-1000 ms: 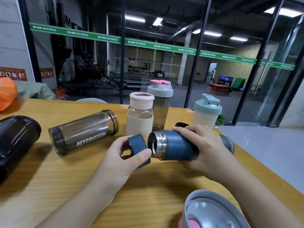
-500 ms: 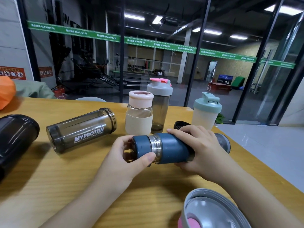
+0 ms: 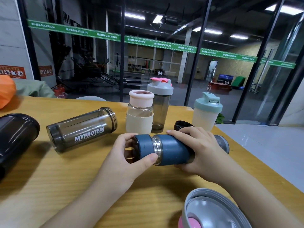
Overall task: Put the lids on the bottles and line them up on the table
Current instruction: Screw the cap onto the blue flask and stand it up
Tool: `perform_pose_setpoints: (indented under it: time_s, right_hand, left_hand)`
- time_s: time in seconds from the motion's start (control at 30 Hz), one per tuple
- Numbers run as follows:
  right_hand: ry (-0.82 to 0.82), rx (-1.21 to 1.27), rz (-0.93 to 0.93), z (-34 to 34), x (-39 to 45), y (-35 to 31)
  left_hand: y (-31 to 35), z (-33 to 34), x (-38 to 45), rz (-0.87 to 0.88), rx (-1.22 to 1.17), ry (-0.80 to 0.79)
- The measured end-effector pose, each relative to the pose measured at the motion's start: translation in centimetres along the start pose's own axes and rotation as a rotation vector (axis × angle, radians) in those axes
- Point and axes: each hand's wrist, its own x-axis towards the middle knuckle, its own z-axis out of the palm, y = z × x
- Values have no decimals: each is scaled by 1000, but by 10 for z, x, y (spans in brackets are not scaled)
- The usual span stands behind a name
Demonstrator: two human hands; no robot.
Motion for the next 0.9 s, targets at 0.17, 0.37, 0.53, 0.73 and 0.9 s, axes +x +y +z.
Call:
perform_pose_setpoints:
  time_s: [0.17,0.37,0.53,0.73,0.9]
  right_hand:
    - [-16,43,-5,2,0,-4]
    - [-10,4,0,2,0,-2]
    - [-18,28,22,2,0,-2]
    - [-8,17,19,2,-1,0]
    - [-20,18,19,2,-1,0]
  left_hand:
    - [1,1,-2,28,25,-59]
    - [-2,-2,-1,9,115,-140]
    - [4,-1,-2,13,28,-123]
    - [6,-3,-2,78,54,-175]
    - [9,-4,-2,120,-66,-149]
